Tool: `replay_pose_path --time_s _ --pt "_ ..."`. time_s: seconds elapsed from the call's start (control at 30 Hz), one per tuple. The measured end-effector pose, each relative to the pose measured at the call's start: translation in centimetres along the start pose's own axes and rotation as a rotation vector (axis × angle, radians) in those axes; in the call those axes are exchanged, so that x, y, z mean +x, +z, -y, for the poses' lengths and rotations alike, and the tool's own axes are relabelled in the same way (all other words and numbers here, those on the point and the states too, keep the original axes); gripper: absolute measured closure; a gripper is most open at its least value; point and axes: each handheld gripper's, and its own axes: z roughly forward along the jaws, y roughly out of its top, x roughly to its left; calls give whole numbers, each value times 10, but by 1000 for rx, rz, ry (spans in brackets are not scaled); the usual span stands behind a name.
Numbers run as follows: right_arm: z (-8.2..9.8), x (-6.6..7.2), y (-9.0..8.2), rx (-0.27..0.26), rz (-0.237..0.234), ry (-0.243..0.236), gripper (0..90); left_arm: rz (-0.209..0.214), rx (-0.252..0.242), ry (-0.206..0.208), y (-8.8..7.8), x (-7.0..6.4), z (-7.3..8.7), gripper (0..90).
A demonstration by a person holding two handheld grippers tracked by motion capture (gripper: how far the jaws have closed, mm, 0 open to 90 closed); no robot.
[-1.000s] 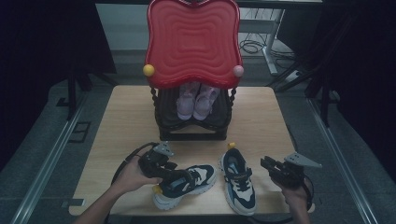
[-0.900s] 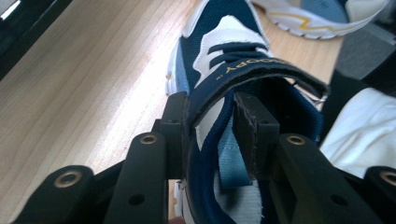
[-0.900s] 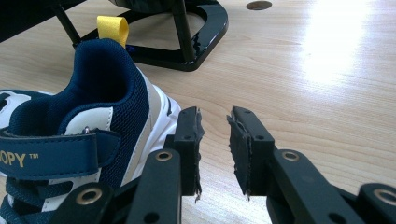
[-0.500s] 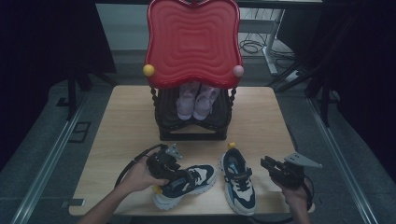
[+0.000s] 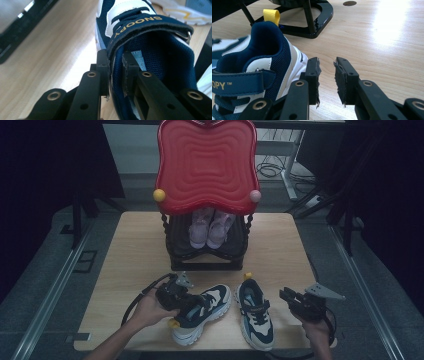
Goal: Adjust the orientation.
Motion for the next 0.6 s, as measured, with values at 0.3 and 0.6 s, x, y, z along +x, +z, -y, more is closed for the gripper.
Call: replay_pose_path --time_s 0.3,0.6 --pt "0 0 -1 -2 1 0 723 -21 -35 -35 -27 14 8 796" --pt "0 0 0 -2 1 -1 723 -76 -43 -88 -59 34 38 795"
